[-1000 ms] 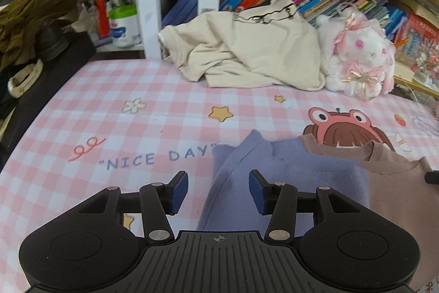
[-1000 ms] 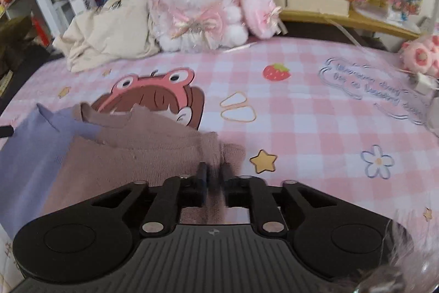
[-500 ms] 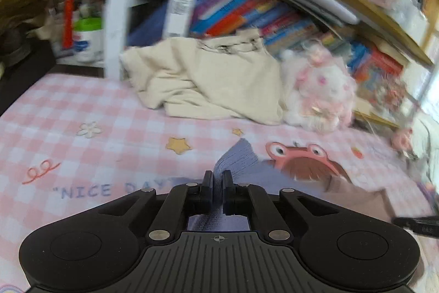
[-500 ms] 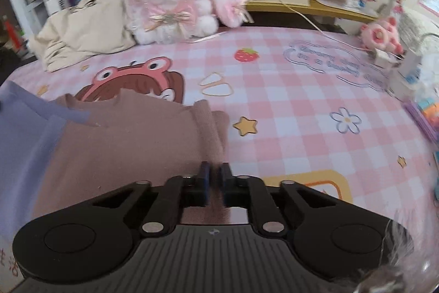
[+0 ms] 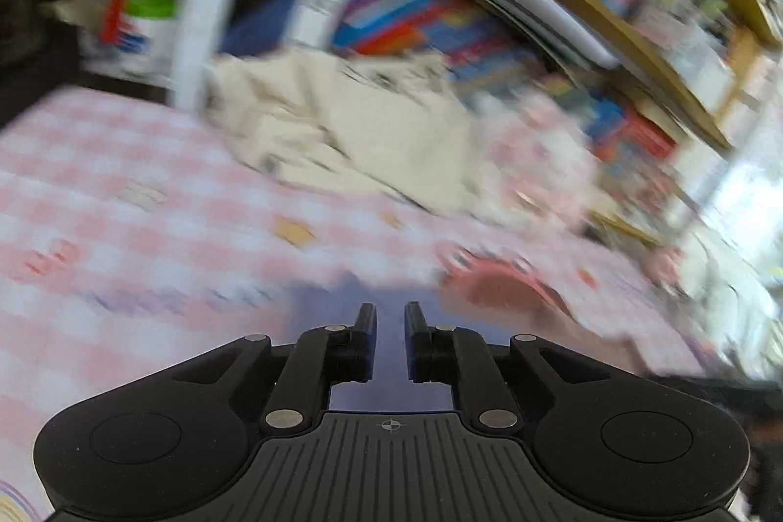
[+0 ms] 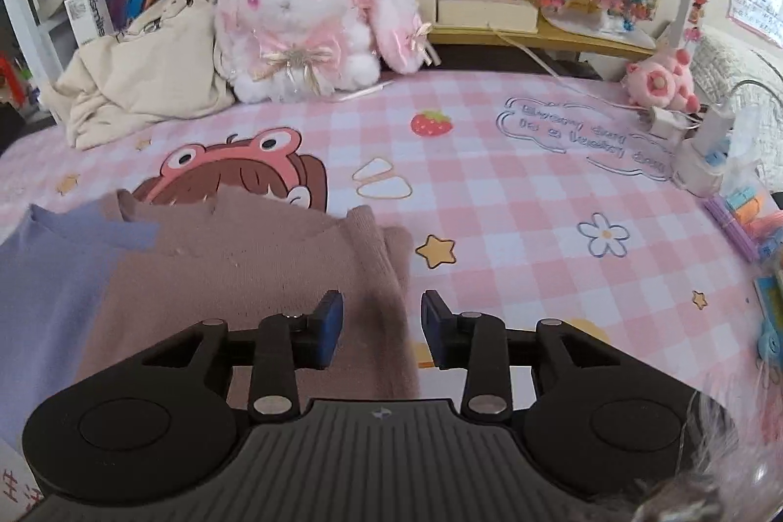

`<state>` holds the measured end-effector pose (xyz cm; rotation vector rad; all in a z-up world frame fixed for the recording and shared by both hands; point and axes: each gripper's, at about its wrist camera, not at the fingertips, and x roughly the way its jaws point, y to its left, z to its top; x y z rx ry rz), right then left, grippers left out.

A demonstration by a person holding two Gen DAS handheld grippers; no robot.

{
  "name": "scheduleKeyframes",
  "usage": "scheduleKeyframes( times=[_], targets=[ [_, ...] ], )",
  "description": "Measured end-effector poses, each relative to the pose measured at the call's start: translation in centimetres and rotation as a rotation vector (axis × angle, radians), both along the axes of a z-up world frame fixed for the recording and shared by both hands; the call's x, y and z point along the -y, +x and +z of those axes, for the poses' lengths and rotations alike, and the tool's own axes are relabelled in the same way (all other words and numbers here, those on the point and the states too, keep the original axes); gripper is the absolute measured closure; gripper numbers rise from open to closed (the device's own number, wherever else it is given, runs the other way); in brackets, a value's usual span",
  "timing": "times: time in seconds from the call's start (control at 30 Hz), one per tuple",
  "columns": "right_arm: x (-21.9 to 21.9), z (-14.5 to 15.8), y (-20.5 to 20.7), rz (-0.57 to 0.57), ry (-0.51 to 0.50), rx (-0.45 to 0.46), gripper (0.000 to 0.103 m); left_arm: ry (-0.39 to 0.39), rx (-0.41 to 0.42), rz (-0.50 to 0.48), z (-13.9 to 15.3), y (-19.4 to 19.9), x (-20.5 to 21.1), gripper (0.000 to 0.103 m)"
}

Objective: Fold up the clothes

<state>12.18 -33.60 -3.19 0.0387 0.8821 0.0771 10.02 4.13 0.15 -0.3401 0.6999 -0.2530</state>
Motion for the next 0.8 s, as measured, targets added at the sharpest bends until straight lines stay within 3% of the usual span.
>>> scheduleKeyframes(
  times=[0.03,0.07,0.1,0.17,0.2,0.33,0.4,0.53,0.63,0.8],
  targets=[
    [-0.2,-0.3,0.3,0.0,-0.007,-0.02,0.076,0.032,-0.017,-0.032,-0.5,-0.2,0.9,0.091],
    [-0.4,-0.3,0.4,-0.001,-0.016,-0.018,0.095,0.083,-0.042,-0.049,-1.2,-0.2,1.8,0.091],
    [-0.6,0.2,0.1,-0.001,-0.025,0.01,0.096,0.132,-0.068,-0.065,-1.9,-0.2,2.6,0.091],
    [-0.8,1.8,-1.1,0.01,-0.014,0.101,0.096,0.156,-0.137,-0.049,-3.6,0.1,2.9,0.093],
    [-0.8,2.2,-1.5,0.005,-0.024,0.122,0.096,0.123,-0.129,-0.029,-4.0,-0.2,2.5,0.092],
    [0.0,-0.5,0.1,-0.065,-0.01,0.0,0.096,0.012,-0.127,0.015,-4.8,-0.6,0.8,0.09],
    [0.3,-1.3,0.4,-0.075,0.023,-0.001,0.095,0.003,-0.147,0.019,-4.5,-0.5,0.5,0.09],
    [1.0,-0.2,-0.8,-0.06,0.047,0.034,0.09,-0.001,-0.143,0.037,-3.3,-1.3,0.4,0.09],
    [1.9,1.5,-3.1,-0.078,0.113,0.069,0.073,-0.019,-0.099,0.056,-1.8,-3.3,-0.4,0.09],
    [1.3,2.9,-7.3,-0.098,0.202,0.045,0.073,-0.066,-0.105,0.085,-0.8,-7.4,-1.7,0.09]
  ],
)
